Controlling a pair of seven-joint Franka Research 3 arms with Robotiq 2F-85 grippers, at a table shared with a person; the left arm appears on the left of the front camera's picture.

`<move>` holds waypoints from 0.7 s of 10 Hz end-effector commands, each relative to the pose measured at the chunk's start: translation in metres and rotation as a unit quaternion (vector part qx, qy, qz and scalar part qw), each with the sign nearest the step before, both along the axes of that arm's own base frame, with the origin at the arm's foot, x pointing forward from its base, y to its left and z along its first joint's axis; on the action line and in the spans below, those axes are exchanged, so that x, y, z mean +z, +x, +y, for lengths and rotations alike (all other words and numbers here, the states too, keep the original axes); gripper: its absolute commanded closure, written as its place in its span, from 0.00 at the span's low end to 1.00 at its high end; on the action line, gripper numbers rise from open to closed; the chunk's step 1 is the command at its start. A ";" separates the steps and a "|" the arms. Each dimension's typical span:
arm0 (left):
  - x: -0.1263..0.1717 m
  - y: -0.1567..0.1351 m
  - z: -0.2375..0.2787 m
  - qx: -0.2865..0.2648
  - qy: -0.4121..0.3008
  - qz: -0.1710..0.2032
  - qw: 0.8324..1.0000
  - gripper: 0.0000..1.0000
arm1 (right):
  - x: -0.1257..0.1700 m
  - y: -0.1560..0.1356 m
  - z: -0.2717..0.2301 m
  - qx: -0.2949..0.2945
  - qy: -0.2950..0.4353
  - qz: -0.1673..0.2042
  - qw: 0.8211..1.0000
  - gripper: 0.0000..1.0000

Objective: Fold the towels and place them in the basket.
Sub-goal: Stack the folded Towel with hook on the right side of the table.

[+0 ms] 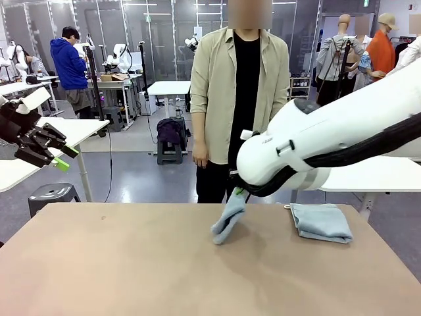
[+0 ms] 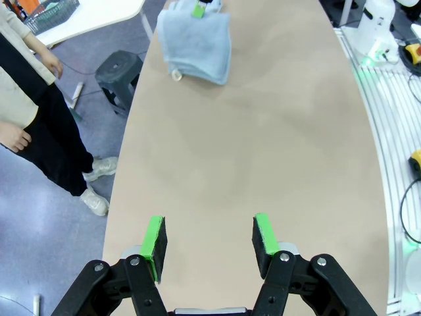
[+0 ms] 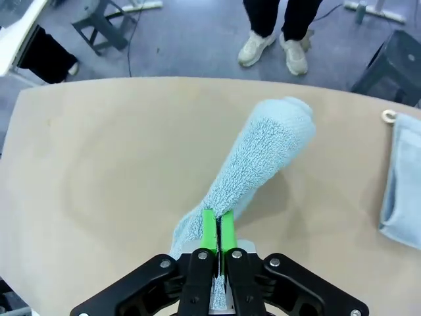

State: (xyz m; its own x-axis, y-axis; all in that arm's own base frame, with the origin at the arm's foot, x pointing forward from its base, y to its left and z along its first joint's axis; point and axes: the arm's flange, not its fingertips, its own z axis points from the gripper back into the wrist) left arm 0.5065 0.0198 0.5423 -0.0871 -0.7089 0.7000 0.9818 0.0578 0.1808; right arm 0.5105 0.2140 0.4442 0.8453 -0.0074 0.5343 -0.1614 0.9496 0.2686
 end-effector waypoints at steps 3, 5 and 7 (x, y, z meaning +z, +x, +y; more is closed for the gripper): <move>0.001 -0.001 0.001 -0.003 0.007 -0.001 1.000 0.33 | 0.033 -0.023 -0.071 0.017 -0.056 -0.046 0.997 0.97; 0.001 -0.001 0.001 -0.003 0.007 -0.001 1.000 0.33 | 0.043 -0.024 -0.101 0.046 -0.074 -0.049 0.995 0.97; 0.001 -0.001 0.001 -0.003 0.007 -0.001 1.000 0.33 | 0.049 -0.021 -0.126 0.090 -0.087 -0.019 0.992 0.97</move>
